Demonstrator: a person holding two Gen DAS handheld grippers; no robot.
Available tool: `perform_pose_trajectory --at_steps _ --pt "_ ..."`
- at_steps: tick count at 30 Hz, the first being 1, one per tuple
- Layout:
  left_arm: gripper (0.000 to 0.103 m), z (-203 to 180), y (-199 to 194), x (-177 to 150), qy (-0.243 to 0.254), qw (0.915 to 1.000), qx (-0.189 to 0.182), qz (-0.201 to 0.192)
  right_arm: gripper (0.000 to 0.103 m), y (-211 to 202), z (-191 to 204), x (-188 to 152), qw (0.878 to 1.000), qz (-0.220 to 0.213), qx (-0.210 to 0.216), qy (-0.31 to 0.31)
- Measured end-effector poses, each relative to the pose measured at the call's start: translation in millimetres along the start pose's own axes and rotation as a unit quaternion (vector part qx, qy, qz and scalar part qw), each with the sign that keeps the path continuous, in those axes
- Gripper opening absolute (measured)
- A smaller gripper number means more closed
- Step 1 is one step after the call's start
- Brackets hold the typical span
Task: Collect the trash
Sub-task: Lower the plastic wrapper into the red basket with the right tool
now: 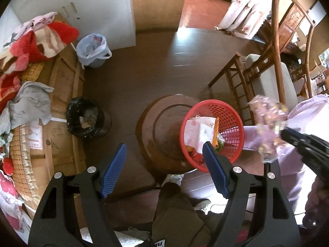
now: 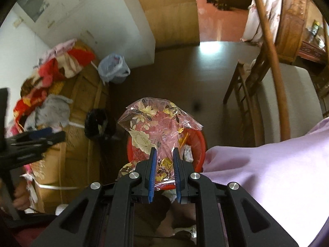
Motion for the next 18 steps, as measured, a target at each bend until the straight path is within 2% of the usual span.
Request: perform_pose_trajectory --at_steps 10,18 --pt "0.074 0.0 -0.5 -8.3 0.010 0.9999 0.011 0.007 0.016 75.8 19.2 -12.0 0.998 0.062 -0.017 -0.017" --pt "0.074 -7.1 1.4 -7.6 0.025 0.9995 0.012 0.015 0.016 109.2 22.3 -16.2 0.996 0.083 -0.034 -0.022"
Point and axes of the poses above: each gripper's, at about its wrist camera, not at the fingertips, and y roughly the way its jaws point, z to its left, x to its top, the point moved 10 cm from there along y, roughly the way its jaws point, and after that the axes turned 14 degrees about -x, right-handed, at the moved point
